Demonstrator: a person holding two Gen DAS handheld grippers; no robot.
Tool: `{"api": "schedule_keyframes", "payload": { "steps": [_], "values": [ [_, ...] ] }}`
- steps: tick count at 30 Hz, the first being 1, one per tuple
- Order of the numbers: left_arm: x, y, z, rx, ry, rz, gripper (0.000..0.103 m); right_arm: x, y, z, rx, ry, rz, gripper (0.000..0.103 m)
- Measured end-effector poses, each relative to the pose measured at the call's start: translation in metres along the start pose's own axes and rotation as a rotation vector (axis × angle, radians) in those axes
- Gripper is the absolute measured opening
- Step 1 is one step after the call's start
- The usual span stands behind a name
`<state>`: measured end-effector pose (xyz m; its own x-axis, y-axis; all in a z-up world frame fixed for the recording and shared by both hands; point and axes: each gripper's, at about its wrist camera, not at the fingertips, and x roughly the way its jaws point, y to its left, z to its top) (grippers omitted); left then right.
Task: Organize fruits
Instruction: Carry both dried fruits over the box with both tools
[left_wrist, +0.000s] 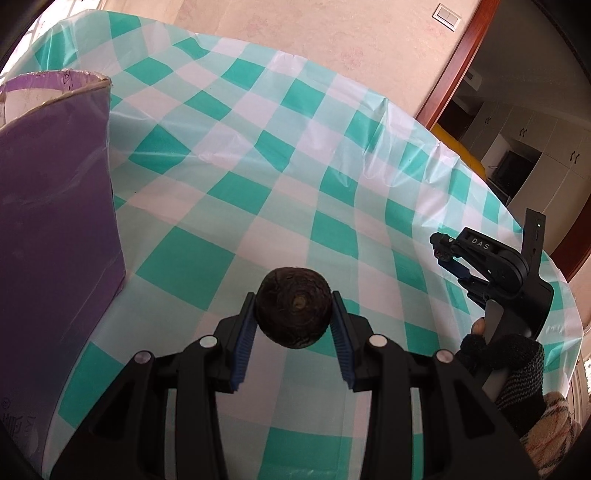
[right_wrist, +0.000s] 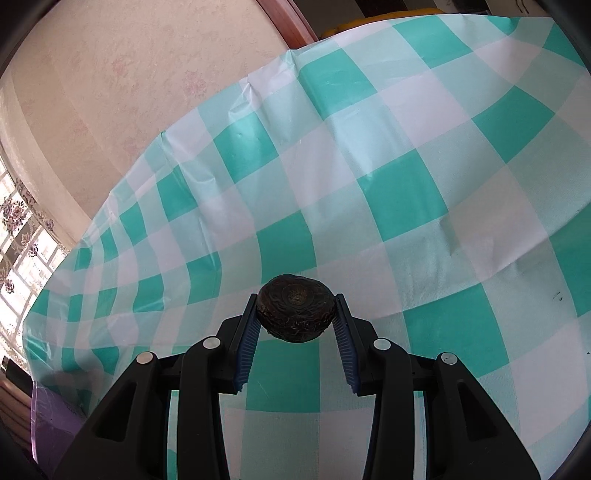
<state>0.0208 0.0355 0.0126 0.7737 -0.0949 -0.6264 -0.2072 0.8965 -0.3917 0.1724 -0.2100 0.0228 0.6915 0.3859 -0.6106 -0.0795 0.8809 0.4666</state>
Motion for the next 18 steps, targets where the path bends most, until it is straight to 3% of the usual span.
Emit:
{"api": "schedule_keyframes", "payload": {
  "steps": [4, 18],
  "values": [
    [0.000, 0.003, 0.000, -0.016, 0.001, -0.002, 0.039, -0.013, 0.005, -0.024, 0.032, 0.026, 0.016, 0.039],
    [0.000, 0.005, 0.000, -0.027, 0.003, 0.005, 0.039, -0.088, 0.033, -0.113, -0.092, 0.058, 0.030, 0.039]
  ]
}}
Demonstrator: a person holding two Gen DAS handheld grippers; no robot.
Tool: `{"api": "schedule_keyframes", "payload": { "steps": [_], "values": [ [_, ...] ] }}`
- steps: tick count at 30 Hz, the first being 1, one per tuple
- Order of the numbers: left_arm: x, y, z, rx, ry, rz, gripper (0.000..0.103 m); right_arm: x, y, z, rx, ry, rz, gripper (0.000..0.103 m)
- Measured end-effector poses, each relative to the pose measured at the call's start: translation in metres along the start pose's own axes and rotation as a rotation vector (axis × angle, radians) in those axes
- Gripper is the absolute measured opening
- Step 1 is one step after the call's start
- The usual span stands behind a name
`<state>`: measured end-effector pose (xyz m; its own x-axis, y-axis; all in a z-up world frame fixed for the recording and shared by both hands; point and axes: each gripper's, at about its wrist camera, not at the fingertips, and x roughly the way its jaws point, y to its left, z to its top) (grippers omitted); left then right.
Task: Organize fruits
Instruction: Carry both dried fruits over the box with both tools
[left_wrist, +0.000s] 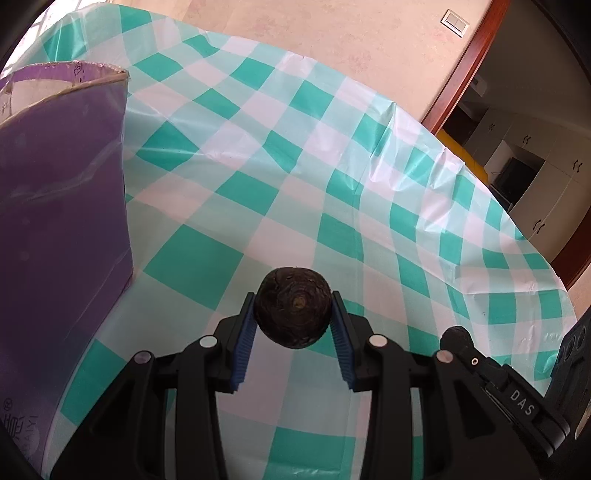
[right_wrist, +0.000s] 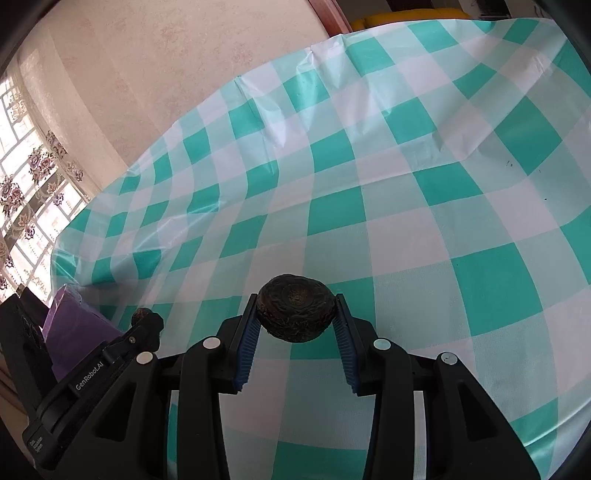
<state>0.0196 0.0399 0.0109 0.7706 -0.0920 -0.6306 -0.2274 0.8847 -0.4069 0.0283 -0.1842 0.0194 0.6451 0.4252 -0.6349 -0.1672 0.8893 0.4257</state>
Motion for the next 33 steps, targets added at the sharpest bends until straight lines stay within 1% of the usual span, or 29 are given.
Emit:
{"api": "schedule_keyframes", "payload": {
  "steps": [4, 7, 12, 15, 18, 22, 25, 29, 33],
  "values": [
    [-0.010, 0.003, -0.005, -0.012, 0.002, 0.031, 0.039, -0.015, -0.001, -0.012, -0.018, 0.003, -0.022, 0.039],
    [-0.030, 0.001, -0.013, 0.008, -0.010, 0.028, 0.039, -0.023, -0.006, -0.016, -0.013, 0.004, -0.037, 0.039],
    [-0.079, -0.013, -0.022, 0.105, -0.087, 0.025, 0.039, -0.035, -0.004, -0.020, -0.022, -0.012, -0.035, 0.039],
    [-0.109, -0.017, -0.025, 0.159, -0.152, 0.039, 0.039, -0.043, 0.004, -0.020, -0.029, -0.035, -0.012, 0.039],
    [-0.139, -0.017, -0.026, 0.185, -0.221, 0.044, 0.039, -0.054, 0.015, -0.018, -0.040, -0.067, 0.013, 0.039],
    [-0.177, -0.009, -0.021, 0.183, -0.301, 0.052, 0.039, -0.069, 0.030, -0.013, -0.052, -0.112, 0.051, 0.039],
    [-0.204, 0.002, -0.017, 0.174, -0.351, 0.061, 0.039, -0.079, 0.047, -0.012, -0.084, -0.135, 0.073, 0.039],
    [-0.237, 0.020, -0.009, 0.127, -0.396, 0.066, 0.039, -0.089, 0.069, -0.016, -0.138, -0.148, 0.099, 0.039],
    [-0.273, 0.038, -0.002, 0.108, -0.451, 0.108, 0.039, -0.096, 0.092, -0.019, -0.195, -0.162, 0.118, 0.039]
  ]
}}
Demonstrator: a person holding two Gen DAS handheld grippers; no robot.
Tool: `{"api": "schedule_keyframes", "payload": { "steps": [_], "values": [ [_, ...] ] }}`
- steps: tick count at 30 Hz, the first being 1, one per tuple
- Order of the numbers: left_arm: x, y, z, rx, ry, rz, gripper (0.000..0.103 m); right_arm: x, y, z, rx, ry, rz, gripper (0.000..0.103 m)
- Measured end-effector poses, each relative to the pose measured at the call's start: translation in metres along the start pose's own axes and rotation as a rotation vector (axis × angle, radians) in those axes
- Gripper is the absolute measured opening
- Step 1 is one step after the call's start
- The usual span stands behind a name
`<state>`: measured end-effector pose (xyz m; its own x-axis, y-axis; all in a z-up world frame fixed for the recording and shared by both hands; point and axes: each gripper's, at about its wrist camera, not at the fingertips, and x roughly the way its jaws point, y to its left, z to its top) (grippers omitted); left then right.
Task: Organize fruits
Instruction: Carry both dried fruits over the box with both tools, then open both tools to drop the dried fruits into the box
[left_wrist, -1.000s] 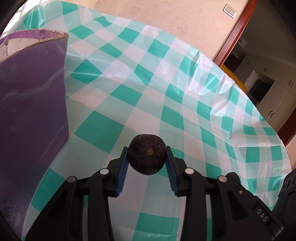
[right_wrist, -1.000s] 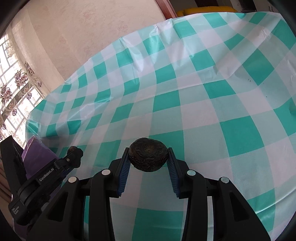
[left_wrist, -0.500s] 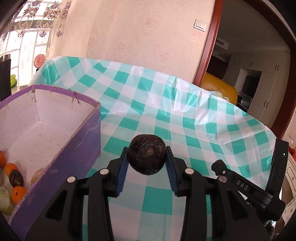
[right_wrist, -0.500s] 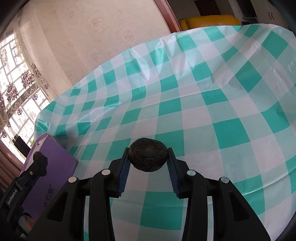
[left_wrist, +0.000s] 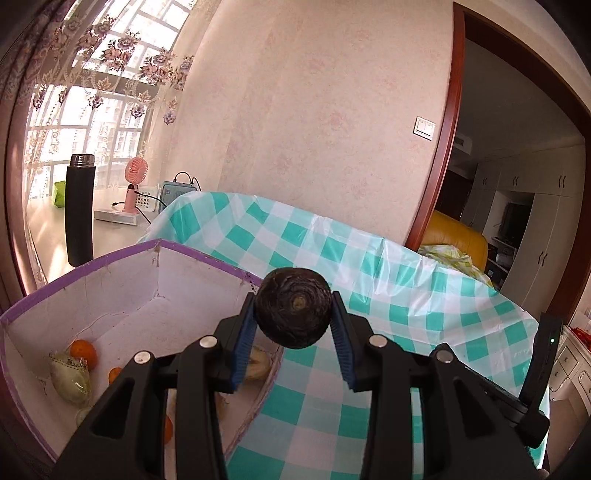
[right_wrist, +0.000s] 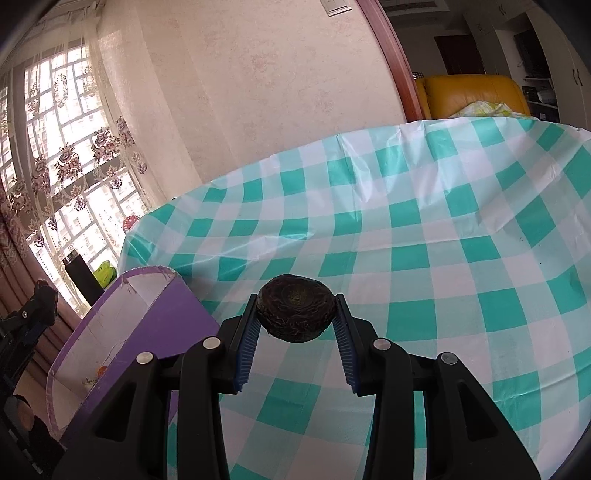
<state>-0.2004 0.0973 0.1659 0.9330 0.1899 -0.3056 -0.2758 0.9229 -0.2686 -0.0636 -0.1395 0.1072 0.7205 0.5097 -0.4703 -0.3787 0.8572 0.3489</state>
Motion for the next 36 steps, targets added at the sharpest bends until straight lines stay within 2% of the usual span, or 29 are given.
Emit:
{"api": "schedule_keyframes", "payload": {
  "steps": [5, 10, 14, 19, 24, 29, 36],
  "values": [
    [-0.019, 0.032, 0.016, 0.009, -0.006, 0.076, 0.039, -0.002, 0.028, -0.002, -0.051, -0.003, 0.037, 0.039],
    [-0.029, 0.067, 0.018, 0.021, 0.002, 0.162, 0.039, -0.001, 0.057, -0.007, -0.107, 0.007, 0.084, 0.039],
    [-0.033, 0.095, 0.019, -0.018, 0.014, 0.199, 0.039, -0.004, 0.083, -0.011, -0.158, 0.009, 0.134, 0.039],
    [-0.038, 0.115, 0.018, -0.009, 0.017, 0.252, 0.039, -0.005, 0.110, -0.014, -0.213, 0.008, 0.182, 0.039],
    [-0.029, 0.123, 0.017, 0.036, 0.085, 0.300, 0.039, -0.002, 0.137, -0.008, -0.237, 0.026, 0.224, 0.039],
    [-0.009, 0.128, 0.010, 0.110, 0.195, 0.339, 0.039, 0.006, 0.177, -0.014, -0.334, 0.071, 0.265, 0.039],
    [0.011, 0.139, 0.002, 0.154, 0.329, 0.404, 0.039, 0.036, 0.223, -0.030, -0.474, 0.192, 0.247, 0.039]
  ]
}}
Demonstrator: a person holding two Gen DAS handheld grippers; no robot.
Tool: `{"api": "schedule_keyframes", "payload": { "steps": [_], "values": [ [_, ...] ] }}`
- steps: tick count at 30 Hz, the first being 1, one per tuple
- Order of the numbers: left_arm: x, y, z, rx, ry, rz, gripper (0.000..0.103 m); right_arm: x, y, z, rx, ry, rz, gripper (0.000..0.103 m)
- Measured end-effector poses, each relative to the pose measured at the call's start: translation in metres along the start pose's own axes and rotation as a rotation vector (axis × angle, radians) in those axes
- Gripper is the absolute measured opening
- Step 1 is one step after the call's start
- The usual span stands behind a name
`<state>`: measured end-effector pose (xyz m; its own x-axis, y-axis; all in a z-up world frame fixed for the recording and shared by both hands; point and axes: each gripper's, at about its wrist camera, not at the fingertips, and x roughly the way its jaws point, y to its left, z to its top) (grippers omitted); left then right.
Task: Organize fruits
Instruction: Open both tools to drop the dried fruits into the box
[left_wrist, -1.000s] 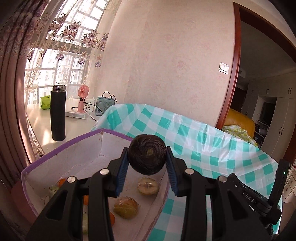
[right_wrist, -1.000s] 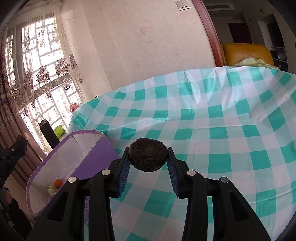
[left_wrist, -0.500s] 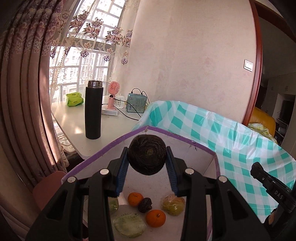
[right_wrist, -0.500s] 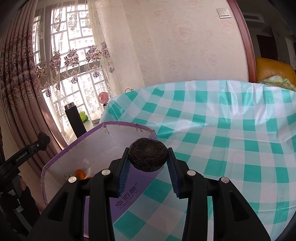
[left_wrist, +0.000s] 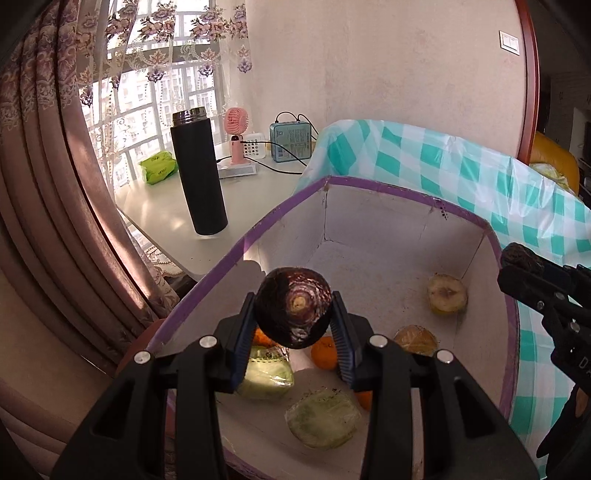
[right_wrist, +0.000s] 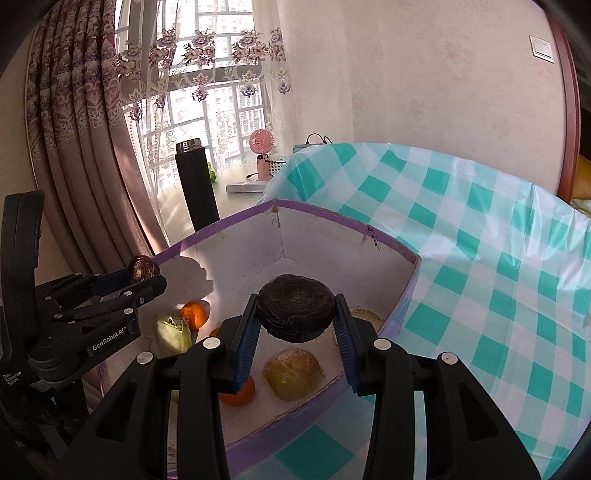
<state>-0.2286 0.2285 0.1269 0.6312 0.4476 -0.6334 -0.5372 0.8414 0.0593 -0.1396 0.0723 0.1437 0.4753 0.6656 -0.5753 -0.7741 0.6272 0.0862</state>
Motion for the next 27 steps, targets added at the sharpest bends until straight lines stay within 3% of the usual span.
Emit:
{"api": "schedule_keyframes", "payload": {
  "steps": [4, 9, 12, 20, 27],
  "values": [
    [0.007, 0.004, 0.000, 0.003, 0.037, 0.002, 0.039, 0.024, 0.018, 0.004, -0.077, 0.101, -0.021, 0.039],
    [0.019, 0.015, 0.001, -0.044, 0.108, -0.079, 0.040, 0.053, 0.039, 0.004, -0.162, 0.230, -0.047, 0.039],
    [0.026, 0.017, 0.002, -0.023, 0.138, -0.077, 0.040, 0.071, 0.043, 0.003, -0.193, 0.308, -0.070, 0.039],
    [0.046, 0.020, 0.000, -0.010, 0.207, -0.063, 0.040, 0.101, 0.042, 0.002, -0.226, 0.424, -0.088, 0.039],
    [0.063, 0.022, 0.002, -0.014, 0.266, -0.062, 0.041, 0.113, 0.043, 0.000, -0.243, 0.468, -0.085, 0.039]
  ]
}}
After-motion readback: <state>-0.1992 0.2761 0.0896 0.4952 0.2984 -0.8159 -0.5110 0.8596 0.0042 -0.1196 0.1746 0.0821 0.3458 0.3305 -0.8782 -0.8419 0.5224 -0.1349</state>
